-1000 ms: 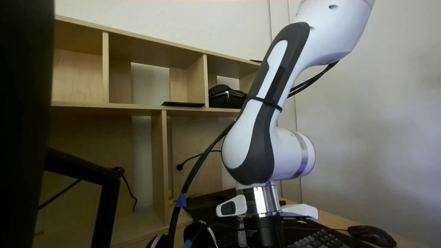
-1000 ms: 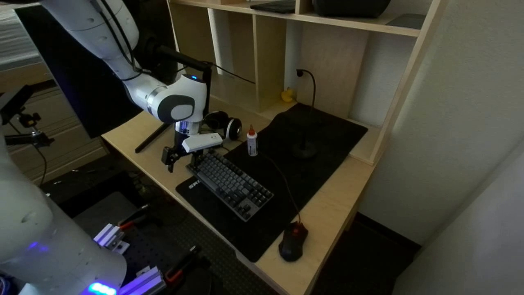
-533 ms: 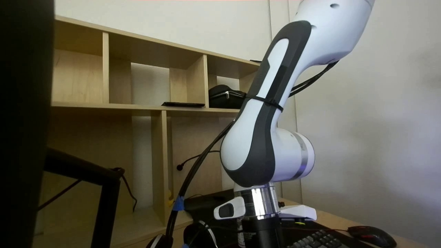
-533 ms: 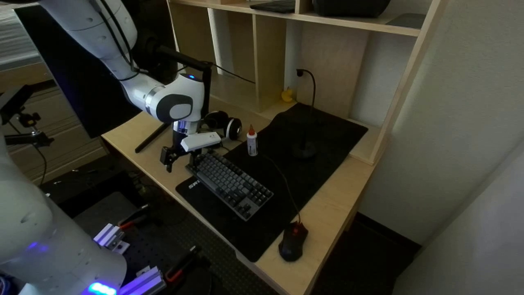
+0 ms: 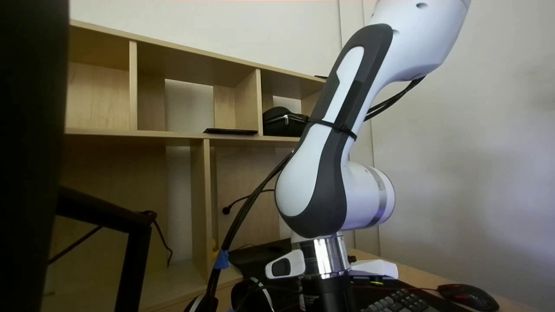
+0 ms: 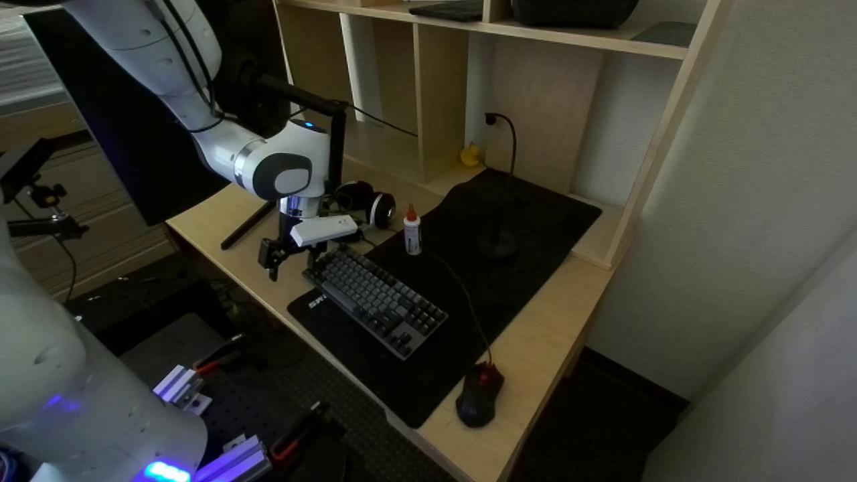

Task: Press the button on the left of the keyboard

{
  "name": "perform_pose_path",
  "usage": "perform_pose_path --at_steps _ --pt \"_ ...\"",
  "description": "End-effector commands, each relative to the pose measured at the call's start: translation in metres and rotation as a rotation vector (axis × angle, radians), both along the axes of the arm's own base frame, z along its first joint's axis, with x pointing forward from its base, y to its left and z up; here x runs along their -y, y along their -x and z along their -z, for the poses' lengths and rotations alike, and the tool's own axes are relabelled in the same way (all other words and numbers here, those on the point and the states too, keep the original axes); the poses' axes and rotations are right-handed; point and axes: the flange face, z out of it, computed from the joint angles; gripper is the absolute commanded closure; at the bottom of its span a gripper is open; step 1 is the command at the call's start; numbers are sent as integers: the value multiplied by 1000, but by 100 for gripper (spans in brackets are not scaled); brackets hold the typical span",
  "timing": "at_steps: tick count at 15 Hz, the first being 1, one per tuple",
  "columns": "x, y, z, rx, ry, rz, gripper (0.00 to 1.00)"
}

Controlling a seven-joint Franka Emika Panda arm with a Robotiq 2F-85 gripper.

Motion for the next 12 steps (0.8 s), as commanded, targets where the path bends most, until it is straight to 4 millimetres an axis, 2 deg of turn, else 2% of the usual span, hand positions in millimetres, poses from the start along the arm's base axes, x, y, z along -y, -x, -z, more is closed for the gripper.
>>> perform_pose_path --at_steps 1,7,8,10,12 --pt "3 18 -11 -9 8 -9 0" --pt "13 76 -86 -128 8 -117 0" --pt "6 51 -61 -129 20 -77 0" --pt "9 65 -84 -129 23 -100 0" --pt "11 71 -91 -118 26 -105 0"
